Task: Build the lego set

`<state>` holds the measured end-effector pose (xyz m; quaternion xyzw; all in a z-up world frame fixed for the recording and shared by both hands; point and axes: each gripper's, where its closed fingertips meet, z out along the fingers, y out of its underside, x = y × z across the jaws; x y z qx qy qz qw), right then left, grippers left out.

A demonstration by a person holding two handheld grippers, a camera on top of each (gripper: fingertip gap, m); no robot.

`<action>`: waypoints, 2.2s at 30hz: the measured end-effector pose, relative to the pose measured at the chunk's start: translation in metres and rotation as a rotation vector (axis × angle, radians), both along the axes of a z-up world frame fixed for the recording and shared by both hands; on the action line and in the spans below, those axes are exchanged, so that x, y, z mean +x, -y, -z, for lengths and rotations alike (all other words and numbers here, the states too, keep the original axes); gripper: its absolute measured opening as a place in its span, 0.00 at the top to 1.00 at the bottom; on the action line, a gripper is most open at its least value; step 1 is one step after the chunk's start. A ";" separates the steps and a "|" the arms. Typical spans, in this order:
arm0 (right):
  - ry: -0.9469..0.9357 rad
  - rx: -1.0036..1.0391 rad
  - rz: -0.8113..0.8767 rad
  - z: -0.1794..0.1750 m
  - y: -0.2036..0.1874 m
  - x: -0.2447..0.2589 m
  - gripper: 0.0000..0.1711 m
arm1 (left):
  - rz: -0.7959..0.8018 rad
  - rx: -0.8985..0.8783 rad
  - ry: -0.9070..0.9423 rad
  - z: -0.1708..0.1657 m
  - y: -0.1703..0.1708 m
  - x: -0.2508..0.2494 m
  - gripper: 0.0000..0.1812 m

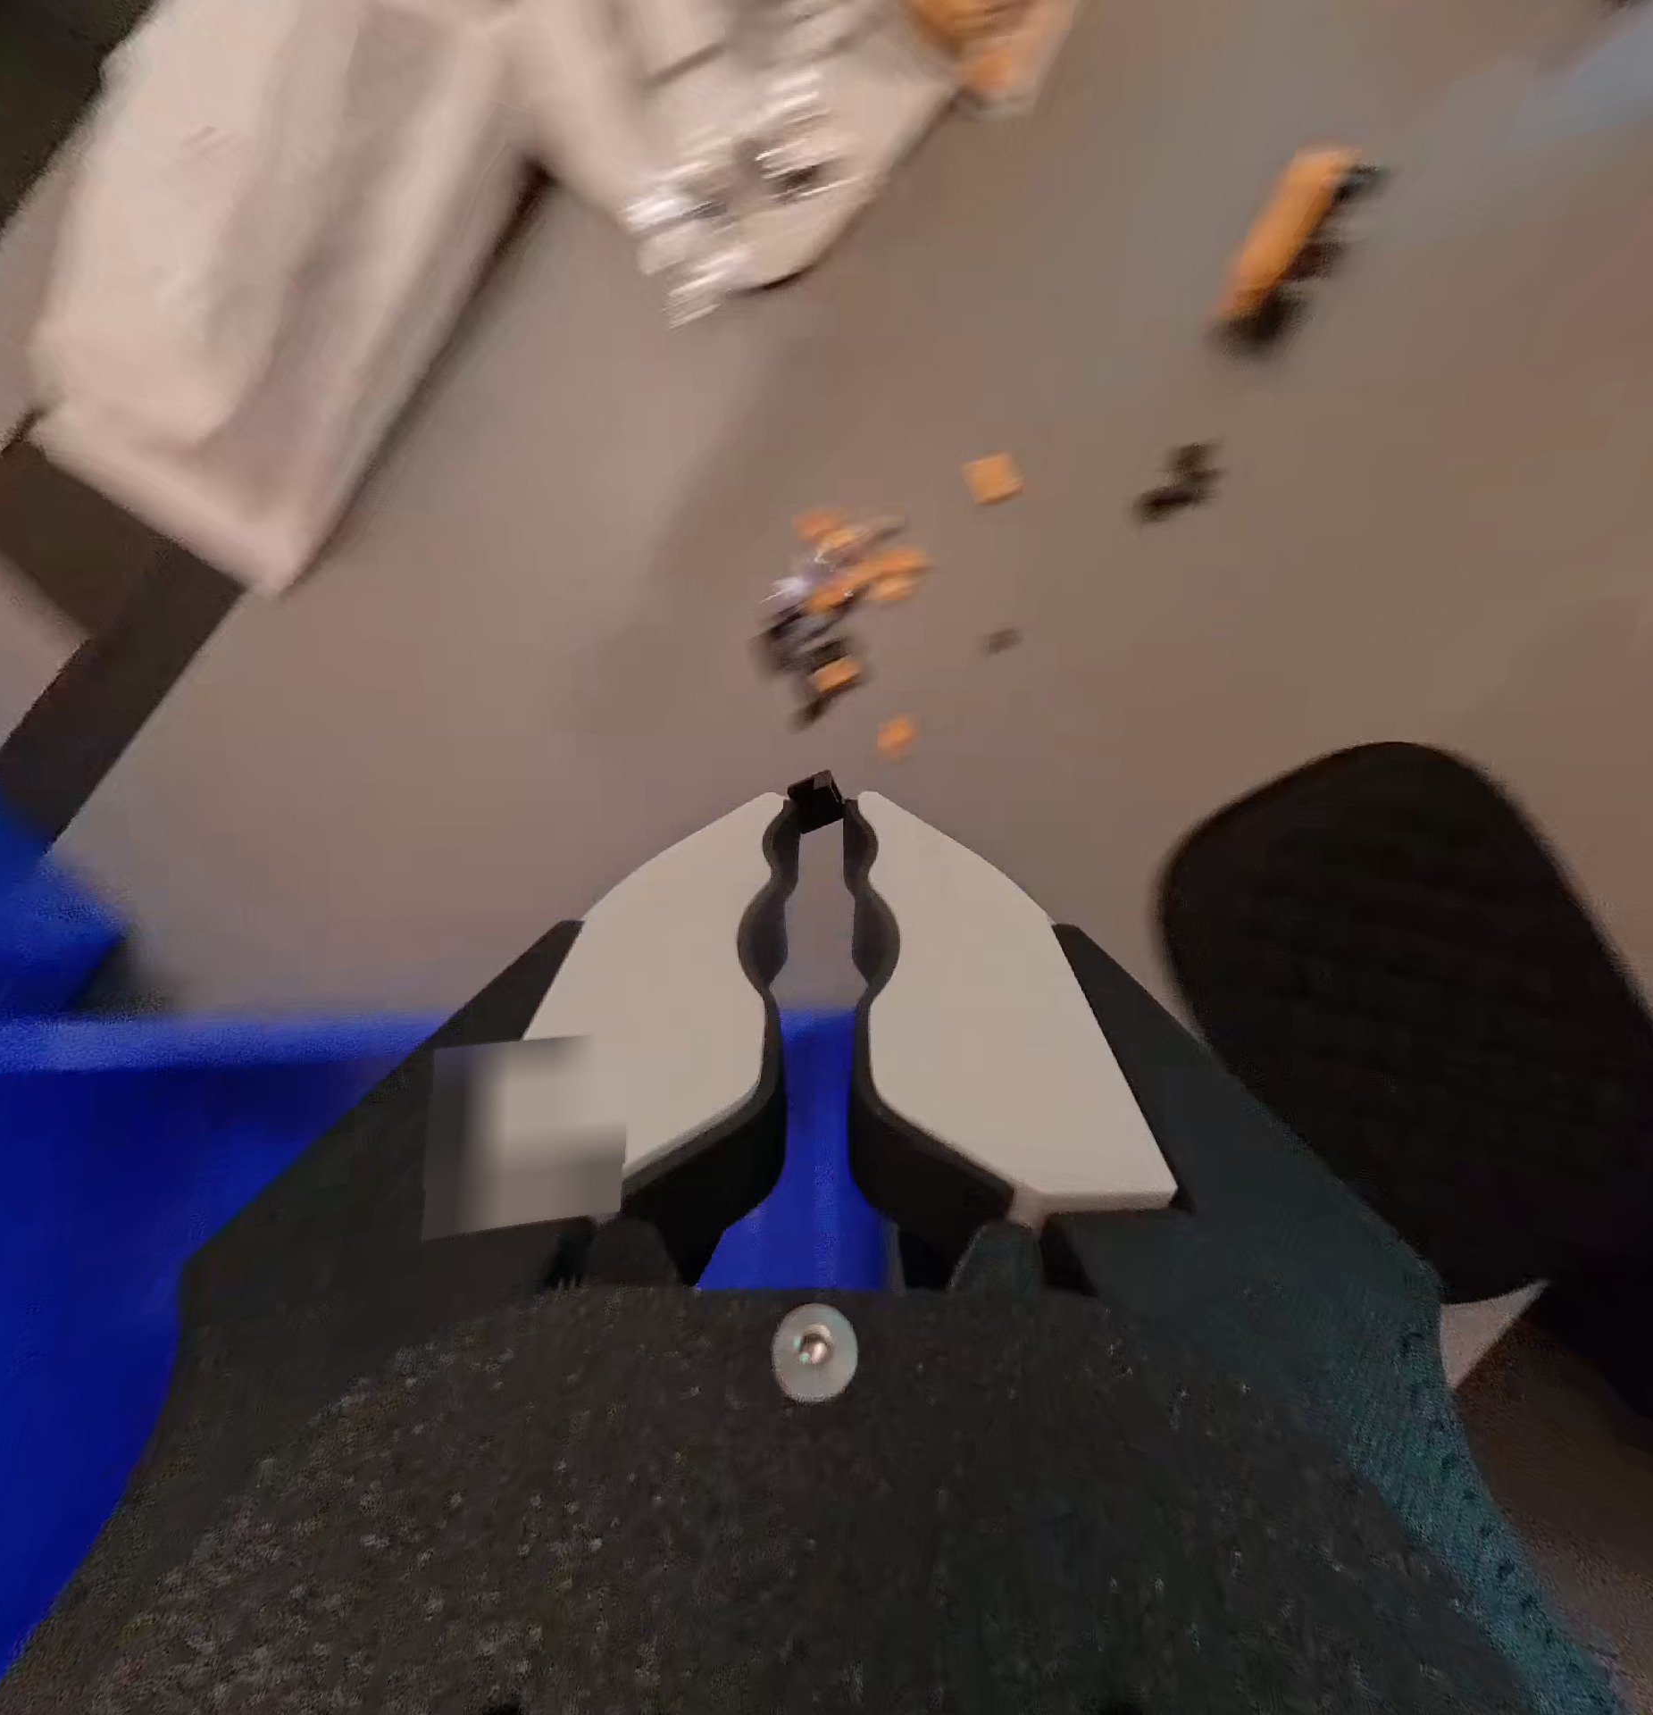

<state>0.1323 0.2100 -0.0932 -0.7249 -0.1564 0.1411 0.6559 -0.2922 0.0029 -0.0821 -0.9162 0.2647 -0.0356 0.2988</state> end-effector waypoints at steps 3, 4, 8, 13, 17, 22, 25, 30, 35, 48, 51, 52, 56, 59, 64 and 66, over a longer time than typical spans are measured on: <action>0.003 0.006 -0.010 -0.001 0.002 -0.001 0.99 | 0.248 -0.030 -0.008 0.041 -0.004 0.102 0.95; 0.002 0.009 -0.013 -0.002 0.002 -0.002 0.99 | 0.303 -0.039 -0.013 0.056 -0.008 0.126 0.95; 0.009 0.014 -0.029 -0.001 0.004 -0.004 0.99 | 0.382 -0.068 -0.036 0.101 -0.034 0.178 0.95; 0.009 0.013 -0.049 -0.002 0.006 -0.007 0.99 | 0.436 -0.035 -0.156 0.120 -0.055 0.196 0.91; 0.002 0.008 -0.056 -0.002 0.007 -0.007 0.99 | 0.469 -0.032 -0.183 0.128 -0.053 0.198 0.86; 0.005 0.003 -0.064 -0.001 0.007 -0.009 0.99 | 0.444 0.037 -0.086 0.104 -0.054 0.197 0.83; 0.009 0.004 -0.080 -0.001 0.008 -0.012 0.98 | 0.362 0.115 0.036 0.082 -0.067 0.192 0.84; 0.031 0.011 -0.191 0.001 0.019 -0.032 0.96 | 0.310 0.069 0.291 0.086 -0.088 0.209 0.80; 0.070 0.035 -0.297 0.002 0.031 -0.051 0.95 | 0.365 -0.049 0.263 0.116 -0.097 0.215 0.81; 0.123 0.040 -0.444 0.008 0.051 -0.075 0.97 | 0.669 -0.114 0.234 0.126 -0.070 0.223 0.85; 0.126 0.037 -0.452 0.009 0.052 -0.076 0.97 | 0.750 -0.132 0.221 0.126 -0.072 0.223 0.85; 0.127 0.036 -0.453 0.009 0.052 -0.077 0.97 | 0.774 -0.143 0.213 0.126 -0.073 0.222 0.85; 0.134 0.035 -0.464 0.011 0.053 -0.078 0.97 | 0.825 -0.174 0.160 0.126 -0.079 0.219 0.85; 0.137 0.034 -0.473 0.011 0.054 -0.079 0.97 | 0.811 -0.175 0.167 0.125 -0.080 0.219 0.81; 0.154 0.029 -0.489 0.014 0.056 -0.083 0.97 | 0.780 -0.136 0.182 0.125 -0.080 0.219 0.86; 0.159 0.026 -0.492 0.016 0.057 -0.083 0.97 | 0.763 -0.131 0.177 0.125 -0.081 0.216 0.86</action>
